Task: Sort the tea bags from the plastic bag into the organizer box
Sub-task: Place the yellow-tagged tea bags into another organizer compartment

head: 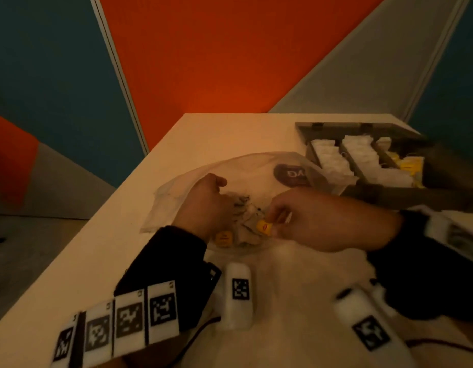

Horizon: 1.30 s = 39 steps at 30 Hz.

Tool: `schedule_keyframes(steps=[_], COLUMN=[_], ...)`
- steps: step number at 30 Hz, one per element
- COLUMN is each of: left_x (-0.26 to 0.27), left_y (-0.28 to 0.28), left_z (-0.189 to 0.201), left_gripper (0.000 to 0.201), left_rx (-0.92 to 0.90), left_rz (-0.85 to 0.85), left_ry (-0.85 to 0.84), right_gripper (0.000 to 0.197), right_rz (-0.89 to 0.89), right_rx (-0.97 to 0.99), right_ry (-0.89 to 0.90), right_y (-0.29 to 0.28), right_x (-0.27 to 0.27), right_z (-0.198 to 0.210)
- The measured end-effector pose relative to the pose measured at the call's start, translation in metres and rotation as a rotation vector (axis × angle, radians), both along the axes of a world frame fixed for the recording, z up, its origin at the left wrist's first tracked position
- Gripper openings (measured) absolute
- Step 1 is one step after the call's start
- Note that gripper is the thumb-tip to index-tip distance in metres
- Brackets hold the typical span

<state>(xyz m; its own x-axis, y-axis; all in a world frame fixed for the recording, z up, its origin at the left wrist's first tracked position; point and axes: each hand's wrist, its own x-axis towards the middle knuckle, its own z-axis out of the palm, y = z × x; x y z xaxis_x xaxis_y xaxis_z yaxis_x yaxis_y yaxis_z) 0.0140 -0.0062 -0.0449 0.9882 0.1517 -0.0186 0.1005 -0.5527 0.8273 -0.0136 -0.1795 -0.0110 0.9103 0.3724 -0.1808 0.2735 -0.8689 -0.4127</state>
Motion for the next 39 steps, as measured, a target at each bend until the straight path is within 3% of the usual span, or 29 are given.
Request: schedule_keyframes(steps=[6, 10, 12, 15, 17, 21, 24, 28, 34, 37, 39], left_x=[0.009, 0.008, 0.005, 0.004, 0.004, 0.004, 0.005, 0.001, -0.001, -0.002, -0.002], left_y=[0.003, 0.0, 0.0, 0.003, 0.005, 0.003, 0.0, -0.003, -0.005, -0.007, -0.006], left_z=[-0.009, -0.008, -0.008, -0.01, -0.011, -0.01, -0.008, -0.003, -0.005, -0.007, -0.007], left_gripper=[0.055, 0.048, 0.043, 0.041, 0.036, 0.024, 0.017, 0.021, 0.025, 0.023, 0.022], left_rx=[-0.012, -0.058, -0.11, -0.209, -0.261, -0.304, -0.315, -0.375, -0.391, -0.405, -0.428], left_rz=[0.009, -0.012, -0.028, -0.022, 0.01, 0.003, -0.064, -0.124, -0.185, -0.194, -0.172], left_ry=[0.126, 0.128, 0.103, 0.058, 0.026, 0.005, -0.008, 0.013, 0.047, 0.062, 0.071], right_gripper=[0.034, 0.049, 0.041, 0.011, 0.001, 0.011, 0.019, 0.015, 0.024, 0.023, 0.022], right_rz=[-0.037, 0.001, 0.001, -0.065, -0.148, -0.212, -0.182, -0.218, -0.304, -0.334, -0.341], right_rx=[0.056, 0.025, 0.019, 0.061, 0.203, 0.797, 1.009, 1.051, 1.121, 1.104, 0.99], right_ry=[-0.015, -0.007, -0.007, -0.062, -0.012, 0.272, 0.405, 0.461, 0.534, 0.47, 0.333], right_y=[0.019, 0.038, 0.044, 0.038, 0.029, 0.012, 0.004, 0.003, 0.001, 0.003, 0.004], right_x=[0.043, 0.065, 0.071, 0.079, 0.08, 0.071, 0.065, 0.063, 0.064, 0.062, 0.059], right_z=[-0.012, -0.014, -0.018, -0.026, -0.031, -0.032, -0.031, -0.038, -0.046, -0.047, -0.047])
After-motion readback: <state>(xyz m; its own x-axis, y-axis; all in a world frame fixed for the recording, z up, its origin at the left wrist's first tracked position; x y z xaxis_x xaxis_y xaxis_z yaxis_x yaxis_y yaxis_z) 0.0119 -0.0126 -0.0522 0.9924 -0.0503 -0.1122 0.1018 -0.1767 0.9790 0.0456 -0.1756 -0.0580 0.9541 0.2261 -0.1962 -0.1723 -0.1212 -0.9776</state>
